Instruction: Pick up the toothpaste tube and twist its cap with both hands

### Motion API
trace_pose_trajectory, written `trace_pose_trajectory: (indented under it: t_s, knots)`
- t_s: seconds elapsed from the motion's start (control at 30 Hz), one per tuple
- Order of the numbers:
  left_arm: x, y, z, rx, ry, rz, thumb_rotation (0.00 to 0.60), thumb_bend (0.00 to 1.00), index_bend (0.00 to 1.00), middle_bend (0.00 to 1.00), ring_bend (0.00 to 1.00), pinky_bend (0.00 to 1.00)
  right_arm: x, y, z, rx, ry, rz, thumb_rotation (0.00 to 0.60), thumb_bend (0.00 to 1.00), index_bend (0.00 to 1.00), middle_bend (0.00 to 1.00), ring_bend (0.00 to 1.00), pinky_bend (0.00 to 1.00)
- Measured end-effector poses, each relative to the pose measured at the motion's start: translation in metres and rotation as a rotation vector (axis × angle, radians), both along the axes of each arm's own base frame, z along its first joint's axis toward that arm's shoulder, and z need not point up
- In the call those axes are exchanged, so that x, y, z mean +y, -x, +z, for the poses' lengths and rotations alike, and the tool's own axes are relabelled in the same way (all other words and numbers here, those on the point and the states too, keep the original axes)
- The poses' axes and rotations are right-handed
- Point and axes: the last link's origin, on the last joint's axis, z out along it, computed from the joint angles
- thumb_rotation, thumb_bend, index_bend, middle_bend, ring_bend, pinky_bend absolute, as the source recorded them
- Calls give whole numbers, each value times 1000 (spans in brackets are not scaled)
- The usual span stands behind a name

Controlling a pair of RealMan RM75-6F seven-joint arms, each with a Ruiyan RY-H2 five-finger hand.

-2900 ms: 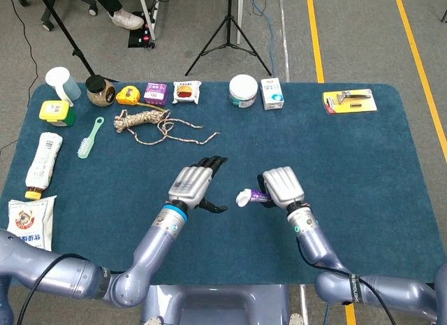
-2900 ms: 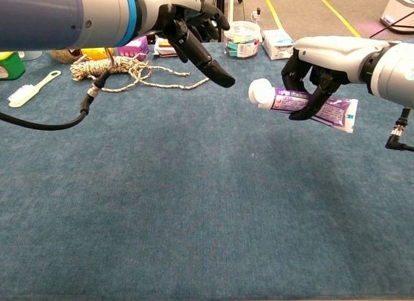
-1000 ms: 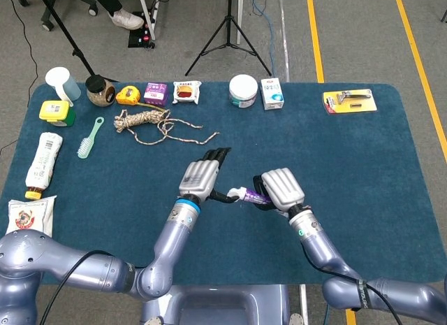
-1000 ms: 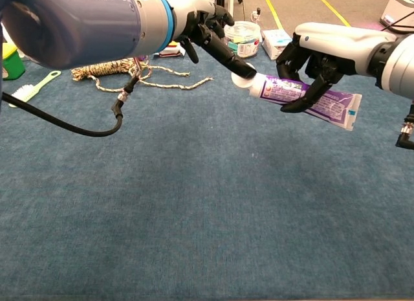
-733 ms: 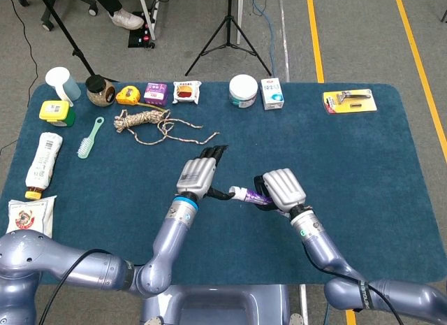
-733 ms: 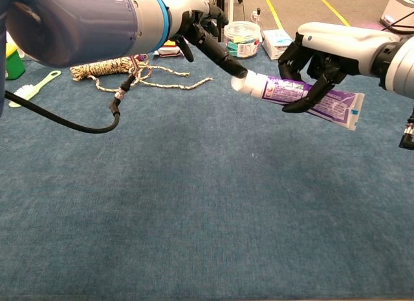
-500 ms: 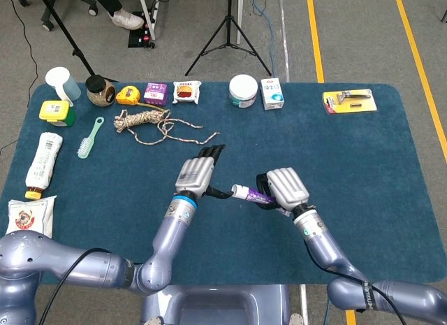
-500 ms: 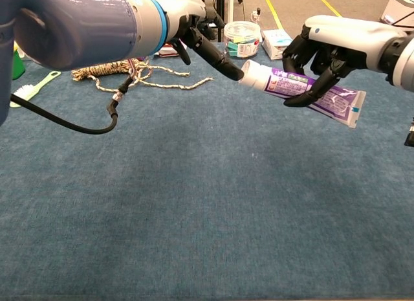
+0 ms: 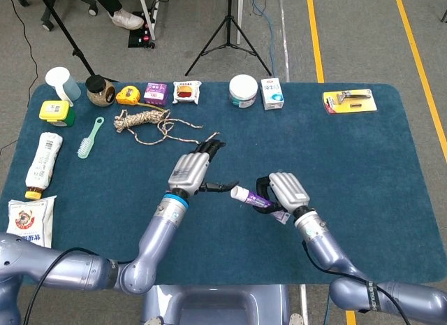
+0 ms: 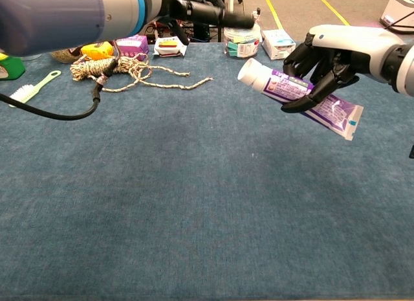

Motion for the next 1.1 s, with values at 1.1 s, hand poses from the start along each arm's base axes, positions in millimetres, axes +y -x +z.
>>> trace_pose_trajectory:
  t_s: [1.1]
  knots:
    - [-1,-17,-30,-275,220,13,0,23,46,0,0,149,0,-32,-9,-316,-173,-152,600,299,823,878,988,1000]
